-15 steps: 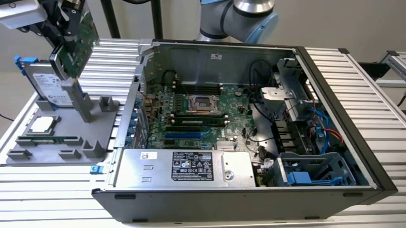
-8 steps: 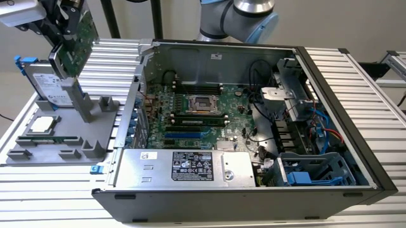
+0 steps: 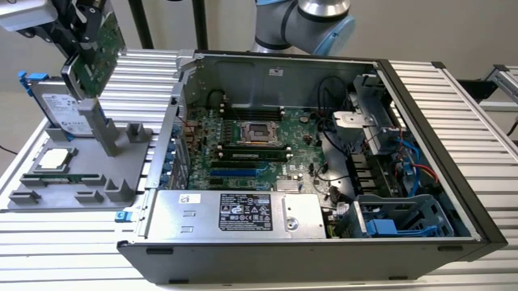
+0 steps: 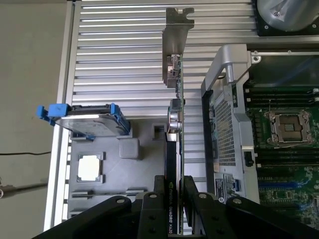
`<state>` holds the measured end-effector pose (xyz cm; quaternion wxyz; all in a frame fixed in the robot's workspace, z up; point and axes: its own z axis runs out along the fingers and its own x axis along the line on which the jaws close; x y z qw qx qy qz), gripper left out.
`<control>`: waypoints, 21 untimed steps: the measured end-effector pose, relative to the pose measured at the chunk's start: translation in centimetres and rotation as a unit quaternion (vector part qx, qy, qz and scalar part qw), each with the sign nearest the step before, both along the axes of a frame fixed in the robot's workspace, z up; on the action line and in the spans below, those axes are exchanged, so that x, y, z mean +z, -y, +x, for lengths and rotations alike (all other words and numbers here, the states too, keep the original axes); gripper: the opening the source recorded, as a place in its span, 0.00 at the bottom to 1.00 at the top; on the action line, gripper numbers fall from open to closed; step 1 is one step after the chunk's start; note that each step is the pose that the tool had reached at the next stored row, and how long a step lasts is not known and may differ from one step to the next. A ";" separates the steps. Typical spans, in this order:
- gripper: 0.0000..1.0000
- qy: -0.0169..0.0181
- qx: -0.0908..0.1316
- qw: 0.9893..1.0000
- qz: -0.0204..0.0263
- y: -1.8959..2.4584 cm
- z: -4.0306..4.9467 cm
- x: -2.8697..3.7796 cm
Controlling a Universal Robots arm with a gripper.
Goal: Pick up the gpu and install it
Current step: 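Pick up the gpu and move the gpu toward the slot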
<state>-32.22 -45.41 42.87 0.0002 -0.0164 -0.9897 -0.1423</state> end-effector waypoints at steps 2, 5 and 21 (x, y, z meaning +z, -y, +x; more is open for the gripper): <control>0.00 0.000 0.000 1.000 0.000 0.00 0.00 0.04; 0.00 0.000 0.000 1.000 0.000 0.00 0.01 0.06; 0.00 0.000 0.000 1.000 0.000 0.00 2.70 0.05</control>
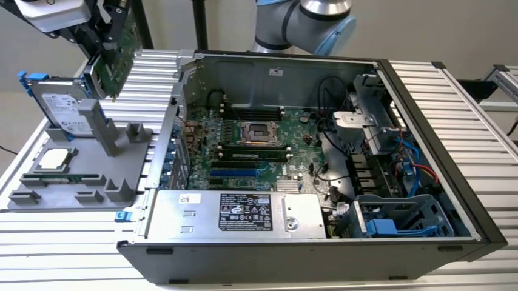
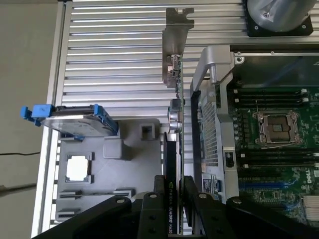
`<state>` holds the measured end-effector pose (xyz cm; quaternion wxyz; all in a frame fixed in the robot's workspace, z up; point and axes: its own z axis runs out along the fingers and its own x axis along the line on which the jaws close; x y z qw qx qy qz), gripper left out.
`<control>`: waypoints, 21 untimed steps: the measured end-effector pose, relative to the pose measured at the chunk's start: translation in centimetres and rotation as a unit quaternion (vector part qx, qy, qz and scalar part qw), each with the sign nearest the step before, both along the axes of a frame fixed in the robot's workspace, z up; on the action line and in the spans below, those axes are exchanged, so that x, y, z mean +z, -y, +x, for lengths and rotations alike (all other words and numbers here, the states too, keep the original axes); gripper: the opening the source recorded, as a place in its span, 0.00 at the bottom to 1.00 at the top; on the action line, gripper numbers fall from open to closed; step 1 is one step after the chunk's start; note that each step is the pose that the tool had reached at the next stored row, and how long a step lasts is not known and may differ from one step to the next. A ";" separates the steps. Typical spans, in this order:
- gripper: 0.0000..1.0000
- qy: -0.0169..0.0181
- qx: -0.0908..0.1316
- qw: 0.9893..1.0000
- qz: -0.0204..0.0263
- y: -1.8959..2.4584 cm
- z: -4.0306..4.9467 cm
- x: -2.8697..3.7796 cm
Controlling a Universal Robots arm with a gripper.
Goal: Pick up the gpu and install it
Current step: 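Pick up the gpu and move the gpu toward the slot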
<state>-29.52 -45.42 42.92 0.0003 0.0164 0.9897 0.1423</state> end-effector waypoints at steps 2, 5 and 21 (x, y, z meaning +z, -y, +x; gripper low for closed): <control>0.00 0.000 0.000 1.000 0.000 0.00 0.28 0.00; 0.00 0.000 0.000 1.000 0.000 0.00 0.70 0.00; 0.00 0.000 0.000 1.000 0.000 0.00 2.93 0.00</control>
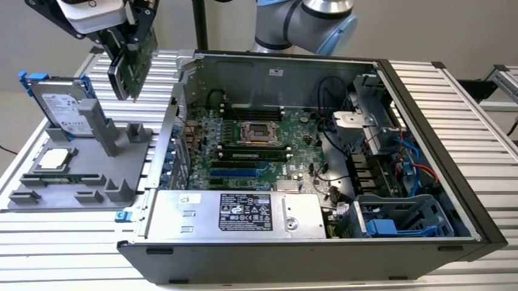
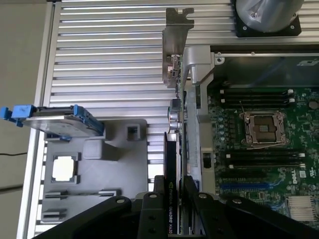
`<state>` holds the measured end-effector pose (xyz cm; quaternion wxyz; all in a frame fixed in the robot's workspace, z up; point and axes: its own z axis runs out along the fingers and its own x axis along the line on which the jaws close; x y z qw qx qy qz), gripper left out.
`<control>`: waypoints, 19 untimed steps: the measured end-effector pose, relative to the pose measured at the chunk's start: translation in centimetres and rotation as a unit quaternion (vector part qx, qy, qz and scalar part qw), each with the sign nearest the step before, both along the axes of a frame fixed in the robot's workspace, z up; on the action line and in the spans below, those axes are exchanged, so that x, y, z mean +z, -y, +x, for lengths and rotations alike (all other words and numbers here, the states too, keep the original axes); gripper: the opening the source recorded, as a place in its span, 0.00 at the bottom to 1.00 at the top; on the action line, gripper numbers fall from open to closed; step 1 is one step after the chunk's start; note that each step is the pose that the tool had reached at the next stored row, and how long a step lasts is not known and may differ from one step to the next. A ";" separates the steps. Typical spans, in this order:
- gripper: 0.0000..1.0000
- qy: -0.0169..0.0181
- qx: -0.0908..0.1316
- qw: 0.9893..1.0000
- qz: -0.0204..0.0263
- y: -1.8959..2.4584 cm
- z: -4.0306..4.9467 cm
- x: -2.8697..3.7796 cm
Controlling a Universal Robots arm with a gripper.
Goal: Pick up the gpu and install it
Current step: 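Pick up the gpu and move the gpu toward the slot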
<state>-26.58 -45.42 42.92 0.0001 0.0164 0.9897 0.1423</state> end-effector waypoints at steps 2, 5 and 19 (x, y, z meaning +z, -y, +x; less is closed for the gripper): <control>0.00 0.000 0.000 1.000 0.000 0.00 0.29 0.00; 0.00 0.000 0.000 1.000 0.000 0.00 0.76 0.00; 0.00 -0.001 0.000 1.000 0.000 0.00 2.69 0.00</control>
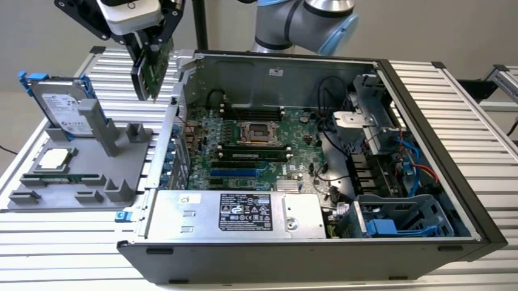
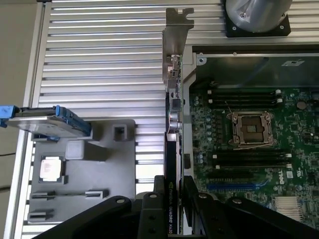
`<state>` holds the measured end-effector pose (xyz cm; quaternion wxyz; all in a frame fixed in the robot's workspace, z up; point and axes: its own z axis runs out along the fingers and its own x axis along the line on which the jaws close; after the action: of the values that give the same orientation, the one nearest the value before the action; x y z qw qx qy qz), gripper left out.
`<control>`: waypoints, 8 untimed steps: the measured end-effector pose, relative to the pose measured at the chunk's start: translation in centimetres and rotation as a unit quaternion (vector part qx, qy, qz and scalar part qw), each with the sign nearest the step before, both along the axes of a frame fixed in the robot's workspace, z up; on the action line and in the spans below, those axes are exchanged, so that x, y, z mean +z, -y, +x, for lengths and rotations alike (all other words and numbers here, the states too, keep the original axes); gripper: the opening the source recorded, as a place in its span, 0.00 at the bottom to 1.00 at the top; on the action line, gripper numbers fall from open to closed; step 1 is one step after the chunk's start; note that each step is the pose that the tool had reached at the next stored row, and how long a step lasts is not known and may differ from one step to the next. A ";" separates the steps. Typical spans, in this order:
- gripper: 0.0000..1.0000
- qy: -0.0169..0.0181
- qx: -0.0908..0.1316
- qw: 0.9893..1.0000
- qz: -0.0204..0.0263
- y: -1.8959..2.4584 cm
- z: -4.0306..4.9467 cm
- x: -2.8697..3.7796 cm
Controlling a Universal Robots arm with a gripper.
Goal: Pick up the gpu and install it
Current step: 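Pick up the gpu and move the gpu toward the slot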
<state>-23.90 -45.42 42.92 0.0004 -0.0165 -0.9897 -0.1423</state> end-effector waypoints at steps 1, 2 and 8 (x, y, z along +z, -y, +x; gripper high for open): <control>0.00 0.000 0.000 1.000 0.000 0.00 0.14 0.00; 0.00 0.000 0.000 1.000 0.000 0.00 0.27 0.00; 0.00 0.000 0.000 1.000 0.000 0.00 1.10 0.00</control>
<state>-22.80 -45.41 42.92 0.0005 -0.0165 -0.9897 -0.1423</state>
